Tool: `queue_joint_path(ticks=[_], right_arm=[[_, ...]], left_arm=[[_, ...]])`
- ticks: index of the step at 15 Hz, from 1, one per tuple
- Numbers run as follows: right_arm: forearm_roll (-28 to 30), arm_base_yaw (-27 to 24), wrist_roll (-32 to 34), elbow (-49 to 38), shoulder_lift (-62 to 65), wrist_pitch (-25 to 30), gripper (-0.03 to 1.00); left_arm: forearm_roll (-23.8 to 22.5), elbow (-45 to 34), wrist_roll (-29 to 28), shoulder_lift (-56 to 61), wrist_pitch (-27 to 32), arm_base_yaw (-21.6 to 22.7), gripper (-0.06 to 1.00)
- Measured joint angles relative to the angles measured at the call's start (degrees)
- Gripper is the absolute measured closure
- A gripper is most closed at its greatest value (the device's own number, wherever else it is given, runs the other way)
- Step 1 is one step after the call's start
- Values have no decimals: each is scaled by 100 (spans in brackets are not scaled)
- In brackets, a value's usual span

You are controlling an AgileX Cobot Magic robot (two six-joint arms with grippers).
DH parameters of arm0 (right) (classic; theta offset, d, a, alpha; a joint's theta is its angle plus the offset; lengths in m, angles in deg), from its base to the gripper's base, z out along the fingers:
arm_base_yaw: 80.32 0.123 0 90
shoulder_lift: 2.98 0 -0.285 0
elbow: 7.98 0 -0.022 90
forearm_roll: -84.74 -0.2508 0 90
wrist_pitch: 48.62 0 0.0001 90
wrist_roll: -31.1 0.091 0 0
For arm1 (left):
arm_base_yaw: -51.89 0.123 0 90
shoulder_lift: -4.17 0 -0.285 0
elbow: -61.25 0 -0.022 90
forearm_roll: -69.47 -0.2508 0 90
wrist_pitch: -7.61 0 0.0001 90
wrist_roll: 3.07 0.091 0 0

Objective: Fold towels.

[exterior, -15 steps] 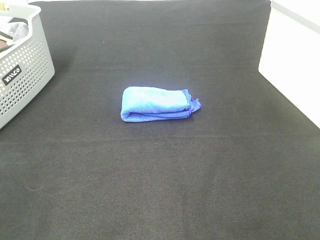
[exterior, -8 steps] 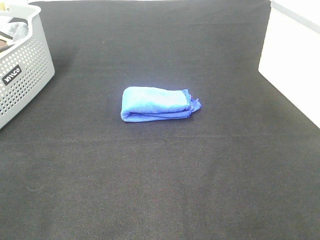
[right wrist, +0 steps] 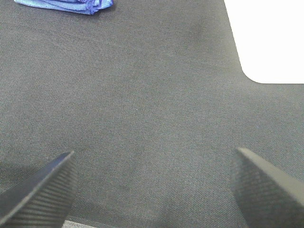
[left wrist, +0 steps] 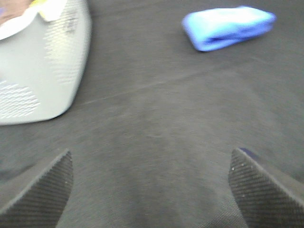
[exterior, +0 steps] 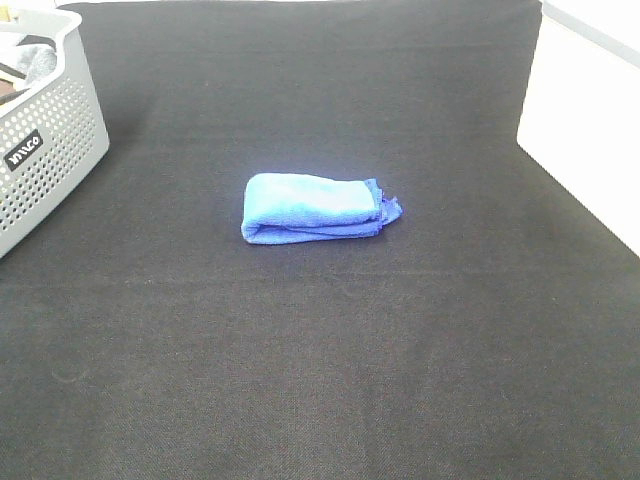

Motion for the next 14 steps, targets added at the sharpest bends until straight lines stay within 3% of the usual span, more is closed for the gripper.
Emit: queue_joint_path(ticks=[2,5,14], right_arm=[[0,-258,0,0,218,-6,15],[0,-888,0,0,733,-6,15],[-40,-980,0,0,1066,-6,15]], left_arm=[[0,0,0,6,0,361,10],[6,0,0,275,-11,430,10],[6,0,0,309,-11,430,10]])
